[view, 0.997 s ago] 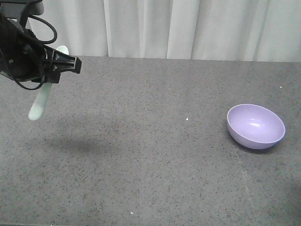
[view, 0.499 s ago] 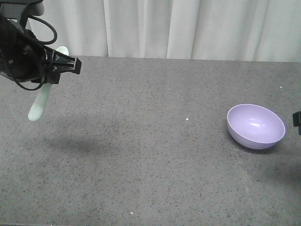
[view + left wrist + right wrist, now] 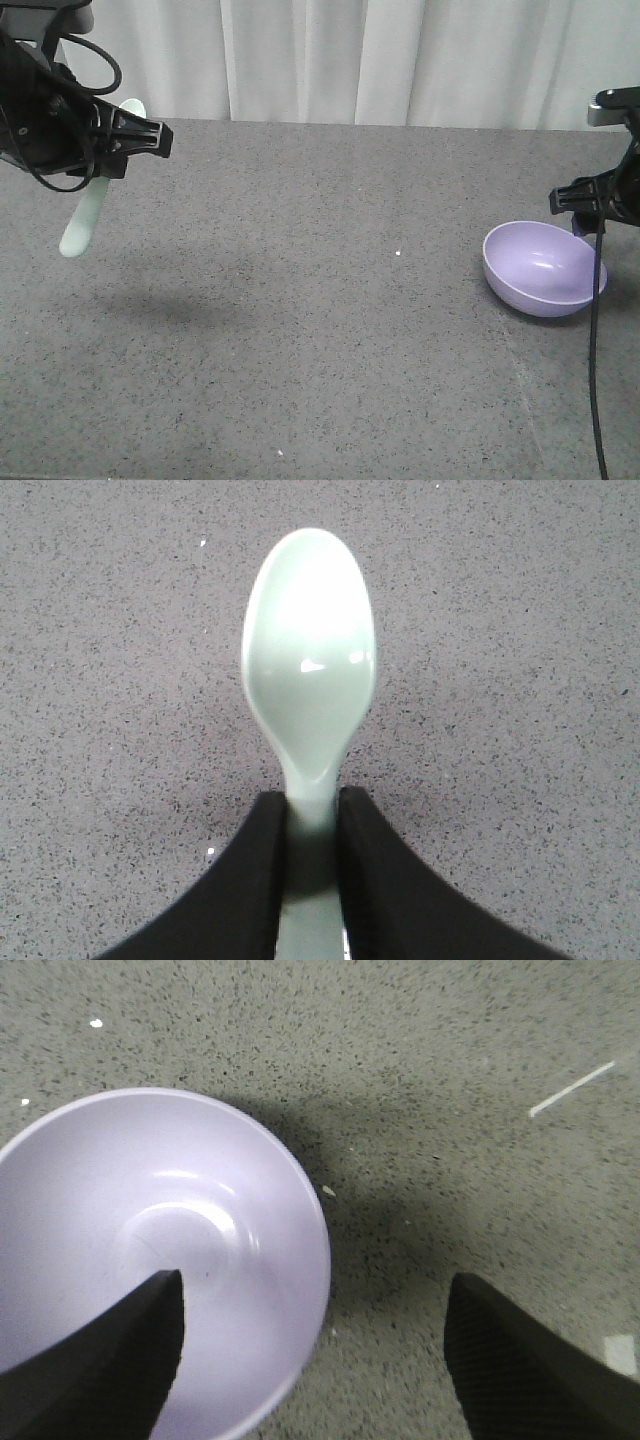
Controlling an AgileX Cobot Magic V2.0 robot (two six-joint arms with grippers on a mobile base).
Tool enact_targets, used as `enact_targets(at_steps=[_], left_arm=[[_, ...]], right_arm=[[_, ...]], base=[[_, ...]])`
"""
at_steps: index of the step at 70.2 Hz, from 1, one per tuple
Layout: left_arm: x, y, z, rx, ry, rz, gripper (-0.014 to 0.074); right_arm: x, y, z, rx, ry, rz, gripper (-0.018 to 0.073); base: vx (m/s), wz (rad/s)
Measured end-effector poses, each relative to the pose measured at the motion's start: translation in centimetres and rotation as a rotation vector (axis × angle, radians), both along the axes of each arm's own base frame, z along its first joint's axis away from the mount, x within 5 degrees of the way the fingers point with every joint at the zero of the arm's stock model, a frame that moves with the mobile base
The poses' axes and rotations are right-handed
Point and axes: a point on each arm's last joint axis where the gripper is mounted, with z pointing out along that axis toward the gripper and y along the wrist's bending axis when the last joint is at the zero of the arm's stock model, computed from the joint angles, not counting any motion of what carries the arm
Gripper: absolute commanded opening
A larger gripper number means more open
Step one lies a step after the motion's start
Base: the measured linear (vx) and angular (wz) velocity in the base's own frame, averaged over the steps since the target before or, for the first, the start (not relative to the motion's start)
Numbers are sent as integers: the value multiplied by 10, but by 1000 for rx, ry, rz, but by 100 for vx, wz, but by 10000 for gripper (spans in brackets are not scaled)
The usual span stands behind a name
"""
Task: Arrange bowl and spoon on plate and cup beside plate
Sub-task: 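Lower the right gripper onto the rim of the lavender bowl, then grip the bowl rim with the right gripper and lift it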
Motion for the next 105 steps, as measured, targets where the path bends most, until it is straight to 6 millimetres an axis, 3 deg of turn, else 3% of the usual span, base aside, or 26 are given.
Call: enact_targets(at_steps=[24,65,82,105], left_arm=[[0,0,0,0,0,0,-7],[0,0,0,0,0,0,-7],[0,0,0,0,0,0,-7],[0,0,0,0,0,0,-7]], right_arm=[[27,0,-50,-1,123,5,532],[38,1,-79,10,189,4,505],[39,2,-81,22,195,-1,352],[39,2,-81,34,191,-23,-17]], base=[[0,0],[0,0],[0,0],[0,0]])
